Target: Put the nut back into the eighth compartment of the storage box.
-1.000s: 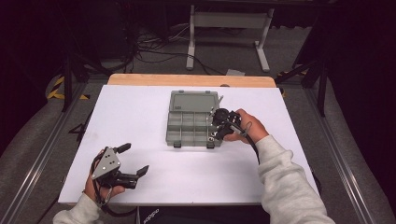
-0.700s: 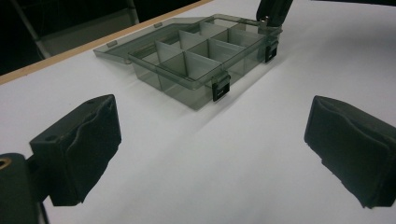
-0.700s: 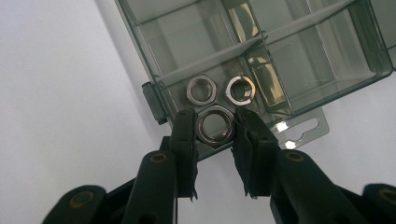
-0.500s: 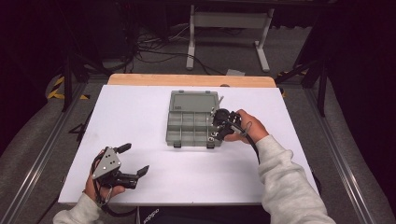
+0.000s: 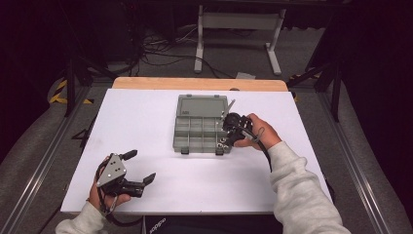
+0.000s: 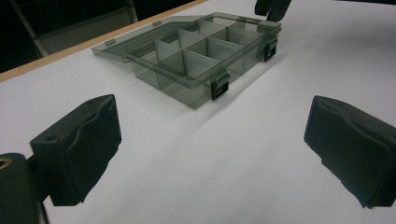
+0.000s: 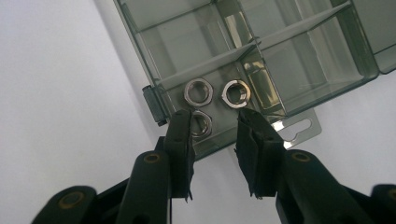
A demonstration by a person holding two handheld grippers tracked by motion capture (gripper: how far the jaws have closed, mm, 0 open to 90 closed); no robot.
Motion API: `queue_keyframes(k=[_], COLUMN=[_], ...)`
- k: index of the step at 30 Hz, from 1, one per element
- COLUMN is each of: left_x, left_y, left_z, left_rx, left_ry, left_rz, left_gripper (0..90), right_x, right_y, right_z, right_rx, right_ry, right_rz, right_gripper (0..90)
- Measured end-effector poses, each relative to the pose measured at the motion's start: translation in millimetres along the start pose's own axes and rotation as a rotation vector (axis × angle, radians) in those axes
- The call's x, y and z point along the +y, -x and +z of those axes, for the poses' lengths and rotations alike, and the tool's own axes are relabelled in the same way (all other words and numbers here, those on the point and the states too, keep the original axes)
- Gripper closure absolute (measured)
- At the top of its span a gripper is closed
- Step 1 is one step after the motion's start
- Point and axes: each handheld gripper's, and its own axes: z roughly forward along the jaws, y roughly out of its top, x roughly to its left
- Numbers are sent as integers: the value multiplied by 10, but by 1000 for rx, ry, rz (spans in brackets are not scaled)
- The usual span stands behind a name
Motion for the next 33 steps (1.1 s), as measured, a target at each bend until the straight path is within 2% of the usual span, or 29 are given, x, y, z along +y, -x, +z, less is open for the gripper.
queue_keyframes(k=[5,14,19,25,30,33], left_x=[-1,-2,-3,-3,-3,-4], left_y=[-1,2,-1,5,4,6], left_z=[4,13,13,19,20,21], left_rx=[0,1,1,-1,-1,-1], left_ry=[-1,-3,-4,-5,-6,-6], left_rz=[-2,1,0,0,0,0], left_gripper=[45,46,47,47,47,47], right_x=[-19,-59,-114,-177,-252,-302], right_y=[4,-3,-19,-63,-95,-112], right_z=[-65,-188,-253,-267,-295,-306], right_rx=[-19,-71,-102,-127,-166,-166], right_ry=[58,155,267,325,413,466], right_rz=[12,42,53,54,93,108], right_gripper=[625,495,392,326,243,200])
